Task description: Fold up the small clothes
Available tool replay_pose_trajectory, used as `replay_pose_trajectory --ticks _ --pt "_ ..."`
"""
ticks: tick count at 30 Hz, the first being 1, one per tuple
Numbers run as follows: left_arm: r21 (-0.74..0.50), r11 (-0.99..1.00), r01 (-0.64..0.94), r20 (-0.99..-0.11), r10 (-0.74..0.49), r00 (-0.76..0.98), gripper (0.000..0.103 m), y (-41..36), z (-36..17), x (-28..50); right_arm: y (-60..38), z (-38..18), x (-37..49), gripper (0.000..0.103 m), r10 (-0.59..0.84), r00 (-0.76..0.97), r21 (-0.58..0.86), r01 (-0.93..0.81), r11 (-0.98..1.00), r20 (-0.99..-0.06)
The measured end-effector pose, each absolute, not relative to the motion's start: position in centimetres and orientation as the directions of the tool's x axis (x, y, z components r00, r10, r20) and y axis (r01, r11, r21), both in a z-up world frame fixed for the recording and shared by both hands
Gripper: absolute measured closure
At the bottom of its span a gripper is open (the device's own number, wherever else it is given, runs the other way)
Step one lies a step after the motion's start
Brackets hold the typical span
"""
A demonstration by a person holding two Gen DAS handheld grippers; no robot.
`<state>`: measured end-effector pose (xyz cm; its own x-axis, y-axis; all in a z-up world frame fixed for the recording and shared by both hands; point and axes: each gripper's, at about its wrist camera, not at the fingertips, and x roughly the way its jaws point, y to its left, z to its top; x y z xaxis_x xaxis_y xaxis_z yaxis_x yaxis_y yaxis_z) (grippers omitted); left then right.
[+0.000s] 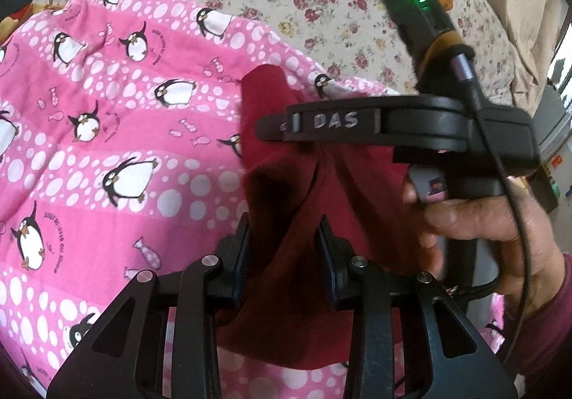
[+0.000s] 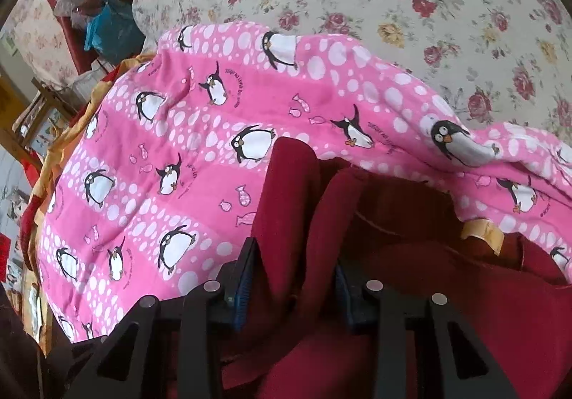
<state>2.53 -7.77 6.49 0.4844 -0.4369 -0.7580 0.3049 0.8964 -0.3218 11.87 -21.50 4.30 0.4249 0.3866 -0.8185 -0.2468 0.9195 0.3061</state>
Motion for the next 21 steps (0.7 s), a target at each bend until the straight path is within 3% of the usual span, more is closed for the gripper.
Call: replay_pose_trajectory --ticks 1,4,5,12,14,16,21 --pt "-0.314 0.9 0.301 -0.765 -0.428 0.482 0.066 -7.7 6.2 2.6 -21.6 4.3 11.8 0.066 0.388 0.425 0.308 -0.244 0.919 -0.818" --pt "-0.333 0.9 0.28 -0.774 -0.431 0.463 0.037 -7.0 5.5 2.6 -21.8 4.2 11.7 0.066 0.391 0.421 0.313 -0.244 0.918 -0.819" --pt "-0.342 0.899 0.275 -0.775 -0.435 0.459 0.035 -6.9 5.3 2.6 -21.9 4.2 11.7 0.066 0.389 0.419 0.313 -0.239 0.919 -0.82" --pt "-0.321 0.901 0.292 -0.786 -0.425 0.449 0.036 -7.7 4.6 2.5 -22.4 3.7 11.8 0.066 0.412 0.405 0.35 -0.22 0.911 -0.816" --pt "-0.339 0.896 0.287 -0.772 -0.439 0.459 0.051 -7.6 4.9 2.6 -22.5 3.8 11.7 0.066 0.412 0.409 0.347 -0.226 0.91 -0.814" --pt "-0.345 0.895 0.283 -0.767 -0.442 0.464 0.057 -7.5 5.1 2.7 -22.5 3.9 11.5 0.066 0.414 0.41 0.347 -0.231 0.909 -0.813" --pt "-0.329 0.9 0.284 -0.773 -0.43 0.466 0.063 -7.8 4.9 2.7 -23.0 4.0 11.3 0.066 0.416 0.411 0.352 -0.225 0.908 -0.811"
